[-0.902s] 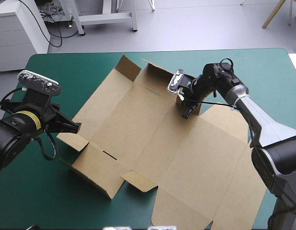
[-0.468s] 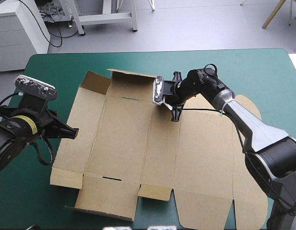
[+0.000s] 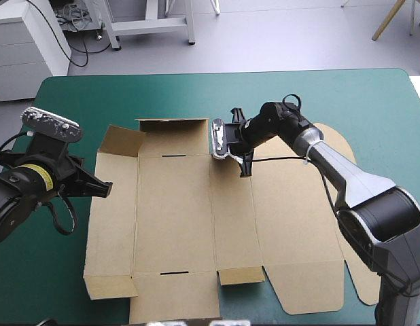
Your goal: Fold the box
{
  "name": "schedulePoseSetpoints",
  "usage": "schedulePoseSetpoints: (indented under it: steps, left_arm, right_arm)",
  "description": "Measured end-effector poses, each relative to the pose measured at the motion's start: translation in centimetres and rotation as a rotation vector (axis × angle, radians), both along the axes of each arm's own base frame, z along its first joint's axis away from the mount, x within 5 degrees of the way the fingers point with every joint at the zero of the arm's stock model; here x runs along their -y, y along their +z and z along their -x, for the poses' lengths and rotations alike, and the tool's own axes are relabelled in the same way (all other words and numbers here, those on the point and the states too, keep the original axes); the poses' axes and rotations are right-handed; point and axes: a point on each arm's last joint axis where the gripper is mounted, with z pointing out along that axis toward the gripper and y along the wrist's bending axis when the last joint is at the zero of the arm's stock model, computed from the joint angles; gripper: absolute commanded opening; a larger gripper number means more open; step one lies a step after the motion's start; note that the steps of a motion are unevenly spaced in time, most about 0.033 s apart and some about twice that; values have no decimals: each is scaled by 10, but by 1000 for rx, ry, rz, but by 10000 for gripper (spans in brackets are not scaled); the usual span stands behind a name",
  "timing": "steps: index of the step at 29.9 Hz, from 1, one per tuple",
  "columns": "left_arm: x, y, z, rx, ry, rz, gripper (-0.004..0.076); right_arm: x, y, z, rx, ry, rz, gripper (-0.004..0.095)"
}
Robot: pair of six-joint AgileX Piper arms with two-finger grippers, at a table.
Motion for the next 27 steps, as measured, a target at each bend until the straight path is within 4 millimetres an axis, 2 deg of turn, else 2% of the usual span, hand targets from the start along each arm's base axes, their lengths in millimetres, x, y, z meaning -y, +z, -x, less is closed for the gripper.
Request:
schedulePoseSetpoints:
  steps: [2,4,6,9,14,21,24,27]
  left_arm:
    - [0,0,0,0,0,-1,-9]
    - [0,0,0,1,1,-2,-9]
    - [0,0,0,2,1,-3,-9]
    - [0,0,0,2,0,-5,-9]
    - [-2,1,-1,14,7,-23,-9]
    - [-3,1,-1,23,14,-36,-9]
    - [-3,1,-1,23,14,-36,-9]
    - [-3,1,-1,23,15,-36,-9]
  right_arm:
    - [-1,-3,-2,0,0,0,99]
    - [-2,-5,-3,10,-3,-4,223]
    - [-2,-4,-6,30,-14,-13,393]
    - [-3,-3,-8,49,-32,-30,546]
    - [-2,2,-7,26,-90,-63,535]
    - [6,35,5,-11,-249,-153,520]
    - [11,52,14,-38,-319,-190,461]
    - [18,71,25,-49,-370,-204,330]
